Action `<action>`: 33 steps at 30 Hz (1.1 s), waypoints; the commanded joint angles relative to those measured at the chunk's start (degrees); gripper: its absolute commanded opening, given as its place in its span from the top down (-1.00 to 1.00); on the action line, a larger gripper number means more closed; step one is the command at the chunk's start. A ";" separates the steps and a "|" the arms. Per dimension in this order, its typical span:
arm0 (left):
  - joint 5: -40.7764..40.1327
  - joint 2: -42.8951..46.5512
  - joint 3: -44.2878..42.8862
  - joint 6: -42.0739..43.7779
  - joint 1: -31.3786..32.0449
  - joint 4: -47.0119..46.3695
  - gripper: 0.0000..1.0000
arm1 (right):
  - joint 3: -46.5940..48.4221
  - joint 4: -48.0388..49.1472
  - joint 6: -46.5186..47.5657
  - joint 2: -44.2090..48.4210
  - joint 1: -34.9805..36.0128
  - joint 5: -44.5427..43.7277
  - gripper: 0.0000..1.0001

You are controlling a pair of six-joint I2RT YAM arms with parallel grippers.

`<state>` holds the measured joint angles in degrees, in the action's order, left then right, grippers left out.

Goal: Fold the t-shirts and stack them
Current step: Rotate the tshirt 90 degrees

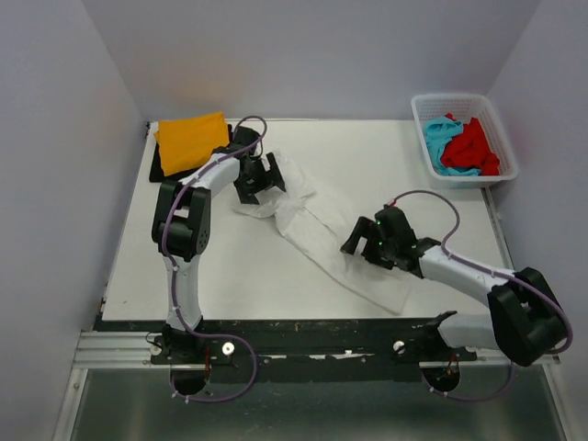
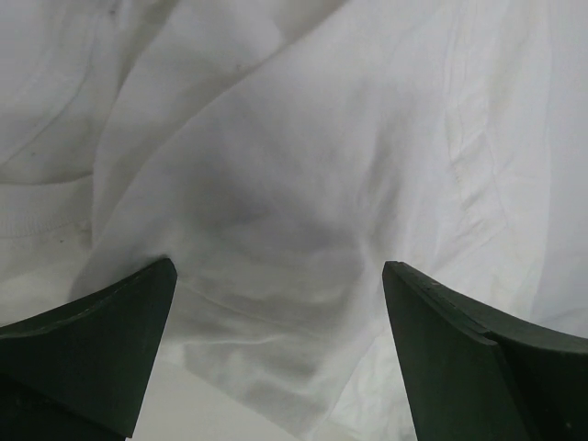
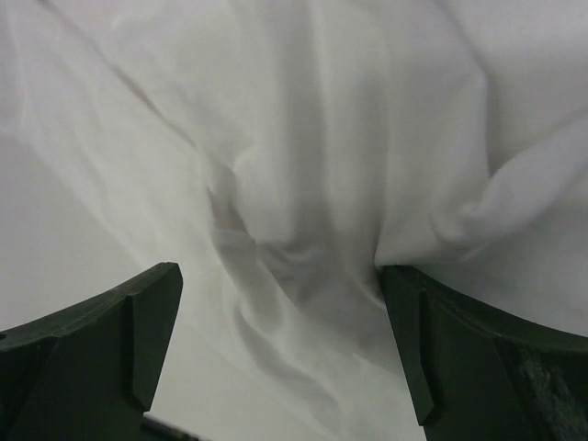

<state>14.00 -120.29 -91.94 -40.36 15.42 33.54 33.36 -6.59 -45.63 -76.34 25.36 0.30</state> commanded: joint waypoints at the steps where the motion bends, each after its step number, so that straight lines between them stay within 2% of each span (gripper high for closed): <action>1: -1.67 -2.82 -4.81 1.71 -1.27 4.35 -0.97 | -6.67 -11.44 -7.71 6.36 11.81 6.25 -1.00; 4: -1.55 -5.25 -9.31 3.03 -1.36 6.43 -0.97 | -4.97 -10.44 -5.14 7.61 16.62 10.08 -1.00; 8: -1.65 -5.27 -14.80 5.29 -1.40 7.67 -0.97 | 4.48 -15.74 4.13 7.55 18.29 0.31 -1.00; 11: -1.32 -0.02 -15.14 7.29 -1.23 7.35 -0.97 | 12.54 -14.54 11.09 6.28 18.31 -7.87 -1.00; 14: -3.40 9.28 -10.81 8.64 -1.18 5.85 -0.97 | 18.10 -6.66 13.44 2.42 18.21 -14.38 -1.00; 16: -7.40 17.29 -4.68 8.65 -1.18 4.87 -0.97 | 23.67 -3.98 15.04 -3.32 17.81 -17.16 -1.00; 18: -12.59 26.82 4.99 6.80 -1.24 2.57 -0.97 | 32.68 -6.44 17.43 -11.73 17.86 -18.69 -1.00; 21: -21.03 40.80 21.58 1.92 -1.27 -1.01 -0.97 | 43.93 -6.96 25.42 -24.99 17.57 -15.34 -1.00; 24: -30.90 51.65 33.74 -4.61 -1.18 -0.23 -0.97 | 57.44 -10.97 33.33 -37.67 17.61 -10.08 -1.00; 27: -31.35 58.69 42.19 -7.53 -1.14 0.07 -0.97 | 69.77 -15.90 37.24 -48.99 17.61 -11.56 -1.00; 31: -25.96 66.51 50.81 -8.17 -0.75 -7.32 -0.97 | 77.53 -14.68 46.90 -59.05 17.61 -10.59 -1.00; 33: -26.48 68.01 52.91 -8.01 -0.60 -9.28 -0.97 | 82.60 -16.99 47.20 -63.87 17.61 -12.86 -1.00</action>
<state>-11.88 -57.60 -43.07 -45.91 14.37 31.14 108.40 -18.59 -6.72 -133.43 43.00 -11.20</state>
